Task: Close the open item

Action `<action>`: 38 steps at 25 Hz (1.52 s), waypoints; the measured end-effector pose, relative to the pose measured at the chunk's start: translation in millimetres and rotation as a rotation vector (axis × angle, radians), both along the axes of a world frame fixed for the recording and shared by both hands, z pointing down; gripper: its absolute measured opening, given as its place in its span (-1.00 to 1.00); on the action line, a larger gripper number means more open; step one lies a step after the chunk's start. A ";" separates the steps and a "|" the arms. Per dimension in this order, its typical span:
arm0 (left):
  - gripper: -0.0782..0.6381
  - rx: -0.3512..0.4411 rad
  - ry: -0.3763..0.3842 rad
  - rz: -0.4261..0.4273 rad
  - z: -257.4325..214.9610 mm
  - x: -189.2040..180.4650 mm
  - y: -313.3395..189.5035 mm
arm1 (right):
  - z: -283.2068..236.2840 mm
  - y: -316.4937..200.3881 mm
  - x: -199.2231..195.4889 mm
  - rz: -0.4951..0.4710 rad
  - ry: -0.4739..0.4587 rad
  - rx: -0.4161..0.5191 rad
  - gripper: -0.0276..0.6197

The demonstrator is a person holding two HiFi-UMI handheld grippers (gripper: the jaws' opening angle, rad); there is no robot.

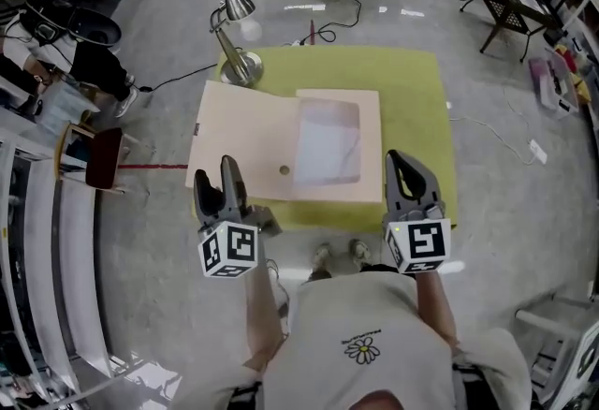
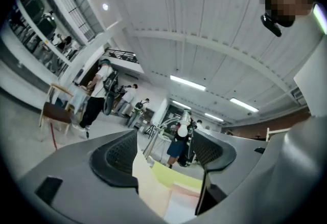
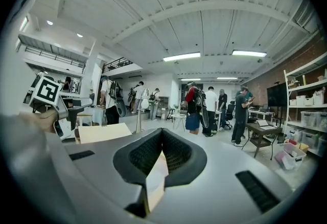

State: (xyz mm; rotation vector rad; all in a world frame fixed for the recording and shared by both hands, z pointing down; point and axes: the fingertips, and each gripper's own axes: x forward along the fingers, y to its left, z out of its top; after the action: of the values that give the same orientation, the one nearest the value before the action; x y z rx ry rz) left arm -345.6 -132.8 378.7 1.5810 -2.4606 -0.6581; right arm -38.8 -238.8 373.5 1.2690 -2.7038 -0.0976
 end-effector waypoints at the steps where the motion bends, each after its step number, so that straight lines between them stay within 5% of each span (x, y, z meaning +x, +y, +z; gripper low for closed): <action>1: 0.17 0.011 0.048 -0.033 8.8 -12.0 8.6 | 0.8 1.0 -1.3 -0.003 0.003 -0.001 -0.88; 4: 0.19 0.017 0.192 -0.122 42.5 -41.9 29.5 | 1.0 2.1 -5.3 -0.011 0.002 -0.008 -0.88; 8: 0.19 -0.048 0.277 -0.166 87.1 -56.2 39.7 | 1.9 4.4 -12.4 -0.028 0.008 -0.015 -0.88; 17: 0.18 -0.147 0.432 -0.109 173.1 -55.3 23.1 | 9.7 24.6 -33.6 -0.081 0.055 -0.021 -0.88; 26: 0.13 -0.182 0.489 -0.005 210.1 -60.4 0.9 | 14.2 33.9 -42.8 -0.112 0.121 0.010 -0.88; 31: -0.13 -0.137 0.521 0.034 213.0 -59.9 -3.3 | 17.7 33.8 -38.0 -0.091 0.121 -0.013 -0.88; 36: -0.62 -0.174 0.501 0.077 217.7 -57.8 -8.3 | 24.4 36.1 -37.5 -0.093 0.124 -0.031 -0.88; 38: -0.68 -0.176 0.483 0.086 214.5 -56.1 -9.8 | 24.1 36.6 -37.4 -0.093 0.123 -0.032 -0.88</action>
State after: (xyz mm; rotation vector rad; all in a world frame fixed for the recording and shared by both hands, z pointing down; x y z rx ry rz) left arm -401.7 -142.6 593.3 1.2736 -2.0250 -0.6908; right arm -76.3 -202.1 397.5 1.0908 -2.6475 -0.1384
